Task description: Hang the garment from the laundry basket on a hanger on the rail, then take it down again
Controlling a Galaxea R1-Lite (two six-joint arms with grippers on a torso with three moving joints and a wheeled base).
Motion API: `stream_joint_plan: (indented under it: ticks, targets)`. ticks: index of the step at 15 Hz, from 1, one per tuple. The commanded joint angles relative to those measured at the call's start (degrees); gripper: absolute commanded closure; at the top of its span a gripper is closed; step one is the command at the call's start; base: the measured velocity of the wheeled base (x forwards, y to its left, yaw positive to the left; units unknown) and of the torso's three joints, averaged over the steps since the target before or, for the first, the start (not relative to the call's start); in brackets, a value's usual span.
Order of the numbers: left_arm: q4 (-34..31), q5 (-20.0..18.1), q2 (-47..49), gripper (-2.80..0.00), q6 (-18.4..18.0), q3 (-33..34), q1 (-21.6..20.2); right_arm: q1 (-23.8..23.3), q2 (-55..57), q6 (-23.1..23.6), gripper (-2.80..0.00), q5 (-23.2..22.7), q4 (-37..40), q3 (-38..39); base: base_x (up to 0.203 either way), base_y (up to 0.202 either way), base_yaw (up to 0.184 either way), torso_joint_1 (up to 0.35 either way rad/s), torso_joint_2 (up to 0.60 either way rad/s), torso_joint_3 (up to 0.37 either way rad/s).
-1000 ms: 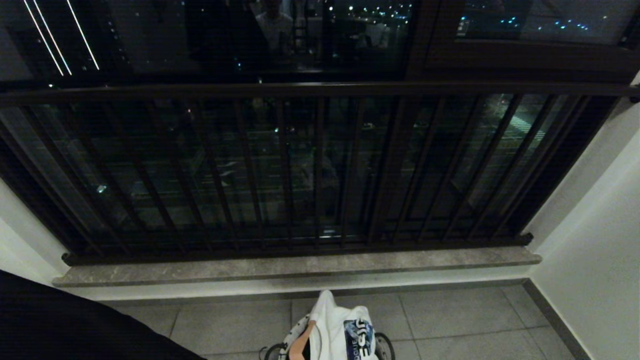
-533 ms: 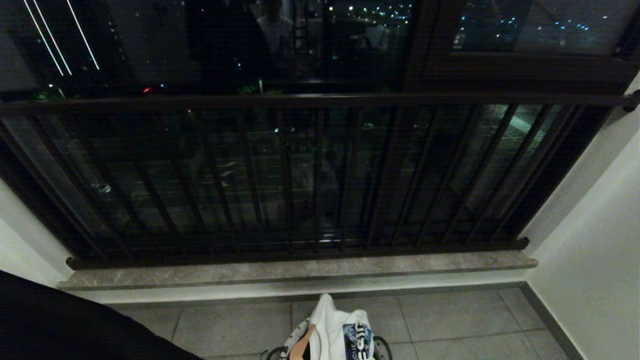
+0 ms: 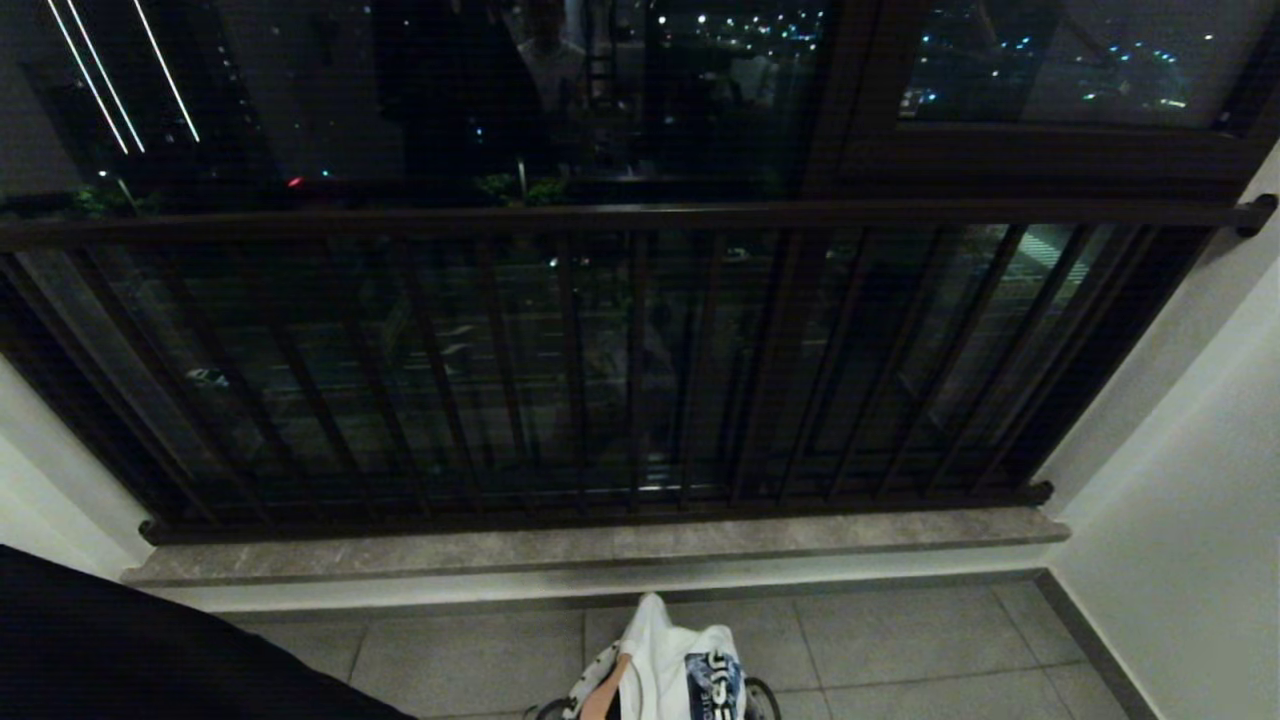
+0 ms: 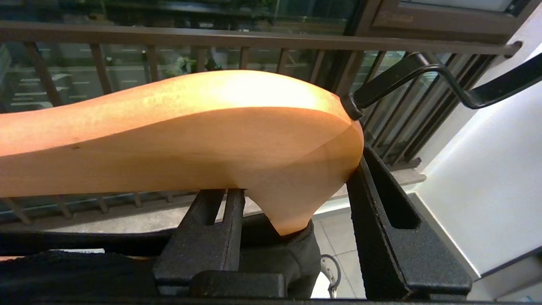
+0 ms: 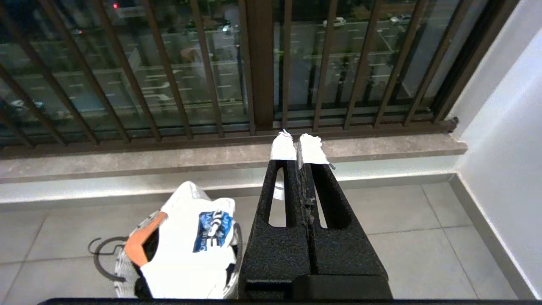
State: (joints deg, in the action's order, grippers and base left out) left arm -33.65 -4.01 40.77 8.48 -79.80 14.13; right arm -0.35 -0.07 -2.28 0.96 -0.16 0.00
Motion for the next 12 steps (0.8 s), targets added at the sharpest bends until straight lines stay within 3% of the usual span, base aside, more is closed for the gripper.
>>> stream_joint_plan:
  ticks: [1, 5, 8, 10, 12]
  targets:
    - [-0.19, -0.05, 0.67, 0.0, 0.08, -0.05, 0.02, 0.0, -0.01, -0.01, 0.0, 0.01, -0.02, 0.0, 0.0, 0.0, 0.0, 0.0, 0.0, 0.0]
    - [-0.19, -2.83, 2.07, 0.0, 0.25, -1.28, 0.11, 0.0, -0.01, -0.01, 0.0, 0.01, -0.02, 0.0, 0.0, 0.0, 0.0, 0.0, 0.0, 0.0]
    - [-0.16, -8.44, 3.36, 0.0, 0.53, -1.93, 0.11, 0.0, -0.01, -0.01, 0.0, 0.01, -0.02, 0.0, 0.0, 0.0, 0.0, 0.0, 0.0, 0.0]
    - [-0.11, -14.3, 3.89, 0.0, 1.01, -1.81, 0.18, 0.0, -0.01, -0.01, 0.0, 0.01, -0.02, 0.0, 0.0, 0.0, 0.0, 0.0, 0.0, 0.0]
    - [-0.1, -16.77, 5.69, 0.0, 1.39, -2.77, 0.25, 0.0, -0.01, -0.01, 0.0, 0.01, -0.02, 0.0, 0.0, 0.0, 0.0, 0.0, 0.0, 0.0]
